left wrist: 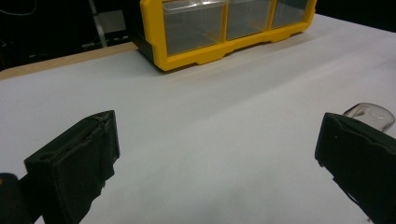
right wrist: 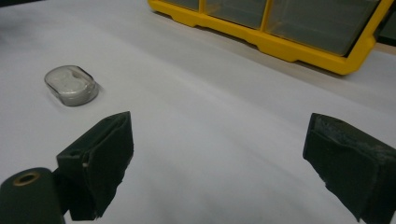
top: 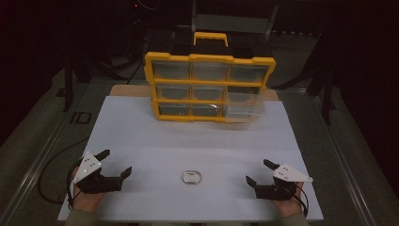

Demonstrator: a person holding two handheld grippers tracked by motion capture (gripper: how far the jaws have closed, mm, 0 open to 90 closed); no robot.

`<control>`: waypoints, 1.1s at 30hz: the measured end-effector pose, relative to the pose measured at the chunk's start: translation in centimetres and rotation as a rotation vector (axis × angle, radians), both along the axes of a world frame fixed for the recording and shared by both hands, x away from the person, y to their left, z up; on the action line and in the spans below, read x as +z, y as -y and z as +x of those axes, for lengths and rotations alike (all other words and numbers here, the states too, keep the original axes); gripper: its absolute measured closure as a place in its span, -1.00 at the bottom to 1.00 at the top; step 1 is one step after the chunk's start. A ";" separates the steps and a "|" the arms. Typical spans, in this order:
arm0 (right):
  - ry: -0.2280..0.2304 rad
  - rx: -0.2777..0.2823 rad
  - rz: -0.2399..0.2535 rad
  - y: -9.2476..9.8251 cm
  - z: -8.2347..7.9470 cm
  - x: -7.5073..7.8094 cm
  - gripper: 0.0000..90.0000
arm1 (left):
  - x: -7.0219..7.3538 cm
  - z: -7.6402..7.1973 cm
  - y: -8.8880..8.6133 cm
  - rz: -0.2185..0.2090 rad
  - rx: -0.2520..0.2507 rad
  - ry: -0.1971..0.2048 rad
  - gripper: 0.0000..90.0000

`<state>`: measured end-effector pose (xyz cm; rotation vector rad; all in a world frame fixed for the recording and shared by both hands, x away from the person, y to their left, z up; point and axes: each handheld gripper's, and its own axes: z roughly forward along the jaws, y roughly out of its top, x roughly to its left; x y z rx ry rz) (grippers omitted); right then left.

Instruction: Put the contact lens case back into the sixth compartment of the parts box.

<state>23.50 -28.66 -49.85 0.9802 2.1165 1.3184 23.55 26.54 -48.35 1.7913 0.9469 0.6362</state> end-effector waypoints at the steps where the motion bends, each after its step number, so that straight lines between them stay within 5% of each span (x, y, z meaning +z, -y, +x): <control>1: -0.001 -0.001 0.003 0.0 0.0 -0.1 -0.81 | 0.0 0.0 0.0 0.000 -0.003 -0.004 -0.99; 20: -0.024 0.013 -0.006 -0.3 0.2 0.1 -0.81 | 0.8 0.3 1.0 0.048 -0.027 -0.034 -0.99; 33: -0.062 0.117 -0.034 -2.5 1.2 1.6 -0.81 | 0.6 0.1 1.1 0.025 -0.028 -0.018 -0.99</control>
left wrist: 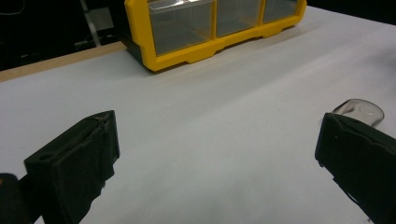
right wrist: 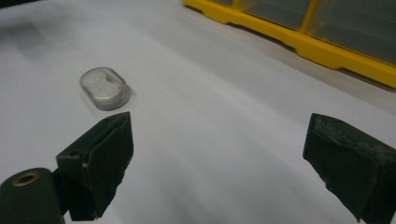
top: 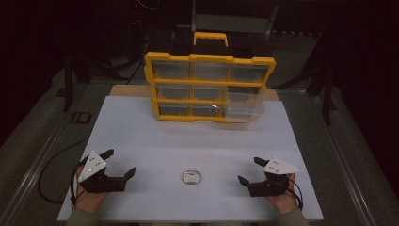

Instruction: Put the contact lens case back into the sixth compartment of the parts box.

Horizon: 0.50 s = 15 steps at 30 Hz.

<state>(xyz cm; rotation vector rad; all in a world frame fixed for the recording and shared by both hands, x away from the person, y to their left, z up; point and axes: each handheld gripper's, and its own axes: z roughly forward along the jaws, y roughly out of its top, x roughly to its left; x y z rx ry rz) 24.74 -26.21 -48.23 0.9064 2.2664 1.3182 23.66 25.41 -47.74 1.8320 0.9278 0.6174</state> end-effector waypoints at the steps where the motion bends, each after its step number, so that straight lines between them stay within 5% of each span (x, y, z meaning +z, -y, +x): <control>1: -0.002 0.015 -0.007 -0.4 0.1 0.1 -0.82 | 0.0 0.0 0.0 0.002 0.002 -0.001 -0.99; 15: -0.064 0.149 -0.085 -5.3 2.0 1.2 -0.84 | -0.3 -0.3 -0.4 -0.020 0.011 0.015 -1.00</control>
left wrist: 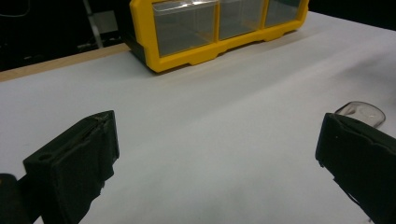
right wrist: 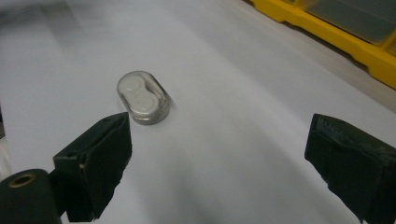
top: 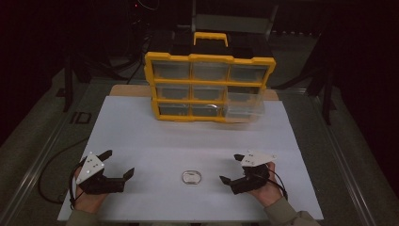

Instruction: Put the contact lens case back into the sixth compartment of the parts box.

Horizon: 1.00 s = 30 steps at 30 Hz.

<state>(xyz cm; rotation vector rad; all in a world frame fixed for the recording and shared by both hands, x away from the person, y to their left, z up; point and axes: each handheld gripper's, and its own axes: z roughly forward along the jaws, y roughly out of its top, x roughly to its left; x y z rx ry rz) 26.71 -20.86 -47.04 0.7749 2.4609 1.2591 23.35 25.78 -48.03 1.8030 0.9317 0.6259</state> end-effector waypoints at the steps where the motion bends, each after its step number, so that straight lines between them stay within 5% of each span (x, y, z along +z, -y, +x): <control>1: -0.004 0.006 -0.003 -0.3 0.1 0.0 -0.84 | 0.0 0.0 0.0 0.000 0.001 0.001 -1.00; 15: -0.063 0.074 -0.029 -3.9 1.6 0.4 -0.84 | -0.1 -0.1 -0.2 -0.014 0.013 0.016 -1.00; 30: -0.098 0.153 -0.093 -7.9 3.2 -1.6 -0.83 | -0.2 -0.2 -0.2 -0.010 0.013 0.025 -0.99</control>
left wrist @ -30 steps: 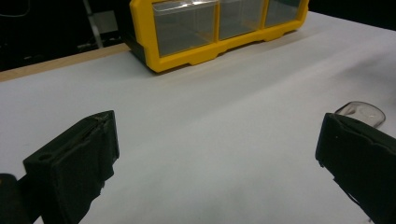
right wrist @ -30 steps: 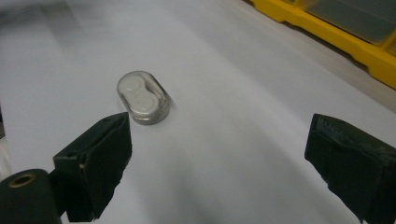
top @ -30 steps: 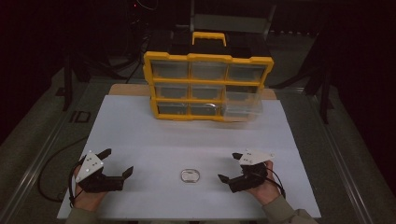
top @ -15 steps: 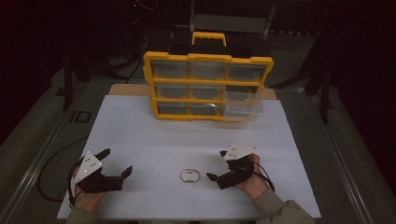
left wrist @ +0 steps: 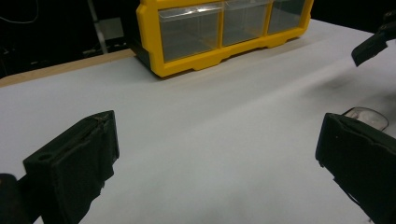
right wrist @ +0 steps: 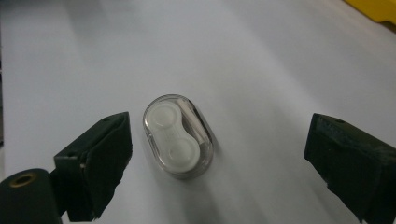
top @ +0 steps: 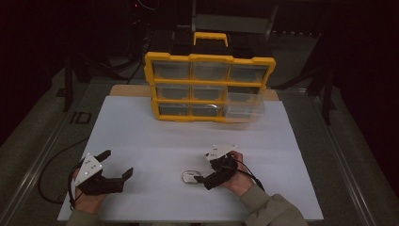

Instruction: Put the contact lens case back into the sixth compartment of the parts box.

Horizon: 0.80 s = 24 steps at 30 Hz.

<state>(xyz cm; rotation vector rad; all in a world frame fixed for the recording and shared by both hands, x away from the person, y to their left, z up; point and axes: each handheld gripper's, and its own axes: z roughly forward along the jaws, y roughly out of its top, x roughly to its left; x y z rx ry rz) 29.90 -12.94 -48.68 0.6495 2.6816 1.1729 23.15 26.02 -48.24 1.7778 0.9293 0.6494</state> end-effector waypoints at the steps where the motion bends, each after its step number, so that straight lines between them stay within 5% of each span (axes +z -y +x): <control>1: -0.005 0.001 0.000 -0.2 0.0 -0.2 -0.83 | 0.0 0.0 0.0 0.000 0.000 0.000 -1.00; 24: -0.046 0.117 -0.068 -3.0 0.9 -2.8 -0.63 | 0.0 -0.1 -0.2 0.003 0.010 0.009 -0.99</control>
